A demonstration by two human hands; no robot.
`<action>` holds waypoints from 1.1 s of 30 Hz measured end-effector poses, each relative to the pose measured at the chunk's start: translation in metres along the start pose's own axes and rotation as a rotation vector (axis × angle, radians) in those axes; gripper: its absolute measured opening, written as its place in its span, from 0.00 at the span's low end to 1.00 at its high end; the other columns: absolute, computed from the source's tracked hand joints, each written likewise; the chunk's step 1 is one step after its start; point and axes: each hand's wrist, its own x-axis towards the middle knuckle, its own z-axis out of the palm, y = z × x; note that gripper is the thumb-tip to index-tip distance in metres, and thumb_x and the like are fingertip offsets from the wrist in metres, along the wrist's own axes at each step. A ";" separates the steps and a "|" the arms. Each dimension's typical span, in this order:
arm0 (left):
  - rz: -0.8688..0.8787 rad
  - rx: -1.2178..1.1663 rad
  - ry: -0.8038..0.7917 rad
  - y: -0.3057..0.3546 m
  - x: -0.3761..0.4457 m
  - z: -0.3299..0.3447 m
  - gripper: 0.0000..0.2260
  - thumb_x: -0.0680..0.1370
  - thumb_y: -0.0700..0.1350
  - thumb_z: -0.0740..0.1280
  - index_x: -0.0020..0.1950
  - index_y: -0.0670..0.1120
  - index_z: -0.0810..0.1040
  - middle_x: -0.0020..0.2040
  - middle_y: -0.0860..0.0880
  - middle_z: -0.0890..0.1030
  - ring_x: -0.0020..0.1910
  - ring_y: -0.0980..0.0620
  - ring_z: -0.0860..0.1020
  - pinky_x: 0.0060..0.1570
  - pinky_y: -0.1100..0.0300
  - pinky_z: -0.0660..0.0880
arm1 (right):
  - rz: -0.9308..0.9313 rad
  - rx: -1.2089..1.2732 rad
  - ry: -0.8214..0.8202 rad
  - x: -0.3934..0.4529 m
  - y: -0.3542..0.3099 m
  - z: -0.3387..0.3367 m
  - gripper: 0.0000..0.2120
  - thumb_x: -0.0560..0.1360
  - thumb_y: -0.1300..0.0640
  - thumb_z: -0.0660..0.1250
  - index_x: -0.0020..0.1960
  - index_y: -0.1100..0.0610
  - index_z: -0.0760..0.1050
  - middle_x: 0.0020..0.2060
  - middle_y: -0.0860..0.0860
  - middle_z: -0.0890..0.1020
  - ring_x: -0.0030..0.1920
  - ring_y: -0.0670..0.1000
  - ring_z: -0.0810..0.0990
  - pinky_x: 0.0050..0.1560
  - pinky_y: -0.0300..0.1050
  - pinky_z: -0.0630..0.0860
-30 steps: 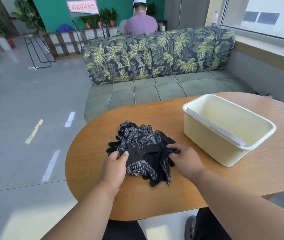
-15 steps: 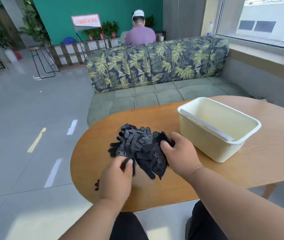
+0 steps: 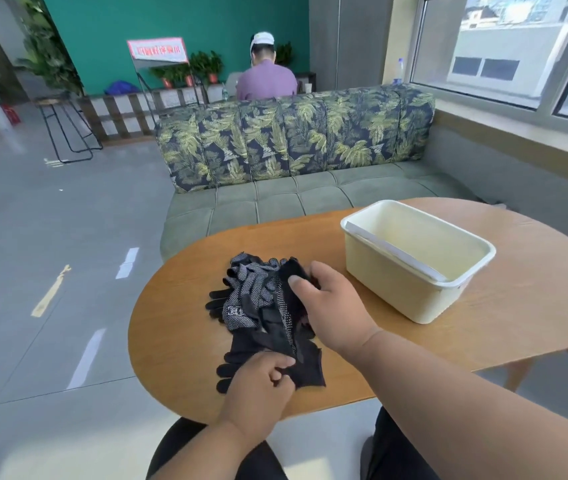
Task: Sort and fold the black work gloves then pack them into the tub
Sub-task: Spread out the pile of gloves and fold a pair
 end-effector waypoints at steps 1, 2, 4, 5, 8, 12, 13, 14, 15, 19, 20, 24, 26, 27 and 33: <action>-0.054 -0.088 0.049 -0.008 -0.001 -0.011 0.09 0.79 0.45 0.67 0.54 0.59 0.82 0.51 0.62 0.82 0.51 0.65 0.79 0.55 0.67 0.75 | 0.032 0.134 -0.042 0.000 -0.007 0.008 0.12 0.81 0.49 0.66 0.39 0.48 0.74 0.34 0.47 0.81 0.38 0.55 0.81 0.44 0.55 0.80; -0.119 -0.177 0.102 -0.017 -0.001 -0.022 0.09 0.80 0.44 0.67 0.53 0.58 0.83 0.50 0.61 0.84 0.51 0.65 0.80 0.56 0.64 0.76 | 0.078 0.305 -0.091 0.001 -0.013 0.017 0.10 0.82 0.51 0.66 0.42 0.49 0.76 0.40 0.52 0.85 0.44 0.58 0.85 0.48 0.57 0.83; -0.251 -0.336 0.204 -0.037 0.001 -0.042 0.07 0.81 0.45 0.67 0.50 0.55 0.84 0.48 0.57 0.85 0.50 0.58 0.82 0.55 0.57 0.77 | 0.166 0.596 -0.139 0.003 -0.017 0.029 0.07 0.83 0.54 0.64 0.51 0.56 0.77 0.51 0.61 0.86 0.53 0.63 0.86 0.53 0.59 0.84; -0.297 -0.406 0.241 -0.046 0.000 -0.050 0.07 0.82 0.45 0.67 0.49 0.54 0.84 0.46 0.55 0.85 0.50 0.53 0.83 0.53 0.55 0.78 | 0.194 0.684 -0.144 0.006 -0.013 0.033 0.08 0.84 0.55 0.63 0.54 0.59 0.77 0.54 0.62 0.86 0.55 0.64 0.86 0.56 0.61 0.83; -0.384 -0.583 0.313 -0.060 0.000 -0.063 0.10 0.84 0.45 0.62 0.51 0.49 0.83 0.48 0.47 0.85 0.50 0.46 0.84 0.48 0.58 0.78 | 0.359 0.593 -0.080 0.012 0.018 0.037 0.10 0.83 0.54 0.63 0.59 0.60 0.76 0.55 0.61 0.85 0.51 0.61 0.87 0.57 0.61 0.83; -0.373 -0.587 0.292 -0.067 0.001 -0.059 0.05 0.85 0.49 0.64 0.56 0.53 0.80 0.54 0.51 0.84 0.53 0.52 0.83 0.51 0.56 0.80 | 0.568 -0.035 -0.107 -0.007 0.086 0.028 0.07 0.81 0.57 0.65 0.50 0.61 0.75 0.40 0.58 0.81 0.32 0.53 0.82 0.40 0.51 0.82; -0.360 -0.533 0.293 -0.069 0.002 -0.056 0.04 0.84 0.51 0.66 0.56 0.55 0.79 0.54 0.53 0.84 0.53 0.52 0.83 0.54 0.53 0.80 | 0.552 -0.085 -0.127 -0.012 0.098 0.026 0.06 0.80 0.57 0.65 0.49 0.60 0.74 0.38 0.58 0.80 0.31 0.53 0.80 0.38 0.51 0.79; -0.350 -0.474 0.296 -0.071 0.004 -0.055 0.04 0.82 0.52 0.68 0.57 0.57 0.78 0.54 0.54 0.84 0.52 0.53 0.83 0.56 0.51 0.80 | 0.533 -0.106 -0.139 -0.015 0.104 0.023 0.06 0.79 0.56 0.64 0.48 0.59 0.73 0.37 0.58 0.79 0.31 0.54 0.78 0.37 0.50 0.78; -0.344 -0.427 0.289 -0.072 0.006 -0.053 0.06 0.81 0.53 0.70 0.57 0.58 0.78 0.53 0.54 0.84 0.52 0.54 0.83 0.57 0.51 0.80 | 0.521 -0.122 -0.148 -0.017 0.106 0.020 0.06 0.79 0.56 0.63 0.47 0.59 0.73 0.36 0.58 0.79 0.31 0.53 0.78 0.36 0.49 0.78; -0.327 -0.401 0.255 -0.071 0.006 -0.051 0.10 0.81 0.46 0.72 0.59 0.58 0.78 0.49 0.54 0.86 0.50 0.55 0.84 0.54 0.54 0.80 | 0.495 -0.161 -0.197 -0.016 0.106 0.013 0.12 0.78 0.51 0.63 0.49 0.62 0.75 0.36 0.56 0.82 0.33 0.51 0.83 0.42 0.50 0.83; -0.318 -0.408 0.258 -0.071 0.005 -0.051 0.10 0.81 0.45 0.72 0.59 0.58 0.79 0.49 0.54 0.87 0.50 0.55 0.85 0.54 0.53 0.80 | 0.489 -0.153 -0.195 -0.017 0.106 0.012 0.11 0.77 0.52 0.63 0.47 0.60 0.75 0.36 0.56 0.82 0.33 0.51 0.83 0.43 0.52 0.84; -0.287 -0.444 0.242 -0.073 -0.001 -0.053 0.10 0.81 0.43 0.71 0.58 0.56 0.79 0.47 0.52 0.87 0.49 0.54 0.85 0.56 0.53 0.80 | 0.474 -0.122 -0.151 -0.019 0.112 0.008 0.10 0.77 0.54 0.63 0.46 0.63 0.72 0.36 0.59 0.85 0.34 0.53 0.85 0.46 0.56 0.84; -0.279 -0.433 0.213 -0.074 -0.004 -0.054 0.10 0.80 0.43 0.72 0.59 0.56 0.79 0.47 0.52 0.88 0.48 0.55 0.86 0.55 0.54 0.80 | 0.456 -0.134 -0.143 -0.020 0.115 0.006 0.09 0.75 0.56 0.64 0.42 0.57 0.66 0.33 0.58 0.81 0.32 0.53 0.84 0.40 0.53 0.83; -0.276 -0.420 0.201 -0.075 -0.005 -0.054 0.10 0.80 0.43 0.72 0.59 0.55 0.80 0.47 0.53 0.88 0.48 0.55 0.86 0.55 0.55 0.80 | 0.446 -0.165 -0.150 -0.020 0.116 0.005 0.10 0.75 0.56 0.65 0.41 0.55 0.64 0.32 0.57 0.79 0.31 0.52 0.82 0.36 0.50 0.80; -0.242 -0.267 0.188 -0.071 -0.007 -0.049 0.12 0.78 0.43 0.75 0.56 0.57 0.79 0.51 0.53 0.84 0.49 0.56 0.83 0.47 0.67 0.75 | 0.361 -0.484 -0.155 -0.022 0.119 0.003 0.11 0.72 0.53 0.69 0.39 0.54 0.68 0.31 0.52 0.78 0.32 0.52 0.76 0.32 0.46 0.73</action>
